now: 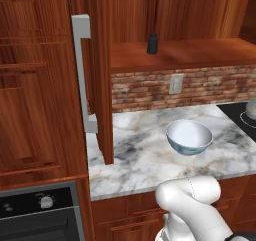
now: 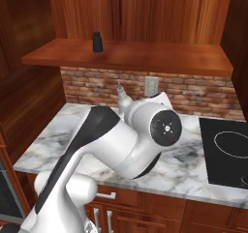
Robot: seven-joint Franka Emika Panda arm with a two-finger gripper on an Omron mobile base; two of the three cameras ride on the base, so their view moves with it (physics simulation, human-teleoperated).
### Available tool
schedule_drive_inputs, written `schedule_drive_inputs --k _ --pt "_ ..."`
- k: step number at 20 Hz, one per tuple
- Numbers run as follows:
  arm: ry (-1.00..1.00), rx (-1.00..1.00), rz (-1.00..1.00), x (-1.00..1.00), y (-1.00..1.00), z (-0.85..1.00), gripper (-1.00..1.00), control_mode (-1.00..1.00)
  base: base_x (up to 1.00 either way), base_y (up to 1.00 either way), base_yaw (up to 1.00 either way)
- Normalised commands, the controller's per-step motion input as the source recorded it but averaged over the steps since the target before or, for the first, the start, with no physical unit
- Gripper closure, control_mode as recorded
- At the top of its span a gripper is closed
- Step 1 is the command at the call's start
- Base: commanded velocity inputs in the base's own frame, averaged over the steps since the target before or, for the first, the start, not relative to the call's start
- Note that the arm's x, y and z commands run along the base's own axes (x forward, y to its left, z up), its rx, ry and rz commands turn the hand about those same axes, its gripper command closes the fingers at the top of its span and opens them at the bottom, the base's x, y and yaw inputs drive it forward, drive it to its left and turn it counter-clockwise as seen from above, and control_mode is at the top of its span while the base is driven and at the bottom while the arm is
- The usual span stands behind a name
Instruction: Retrieve the bottle and the shaker from the cabinet and place them next to the mixing bowl on the counter. Then add garlic from the fridge to the mixing bowl.
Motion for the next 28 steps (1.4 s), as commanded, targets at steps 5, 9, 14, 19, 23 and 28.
schedule_drive_inputs --k 5,9,14,19,23,28 --pt "0.06 -0.07 -0.03 0.44 0.0 -0.19 1.0 -1.0 0.0 0.0 0.0" --pt "0.14 -0.08 -0.02 0.39 0.0 -0.22 1.0 -1.0 0.0 0.0 0.0" --pt "0.17 -0.06 0.0 0.34 -0.09 -0.35 1.0 -1.0 0.0 0.0 0.0" --pt "0.15 -0.05 0.0 0.2 -0.21 -0.46 1.0 -1.0 0.0 0.0 0.0" --pt "0.08 -0.01 0.0 0.1 -0.13 -0.44 1.0 -1.0 0.0 0.0 0.0" --pt "0.01 0.0 0.0 0.02 0.0 -0.48 1.0 -1.0 0.0 0.0 0.0"
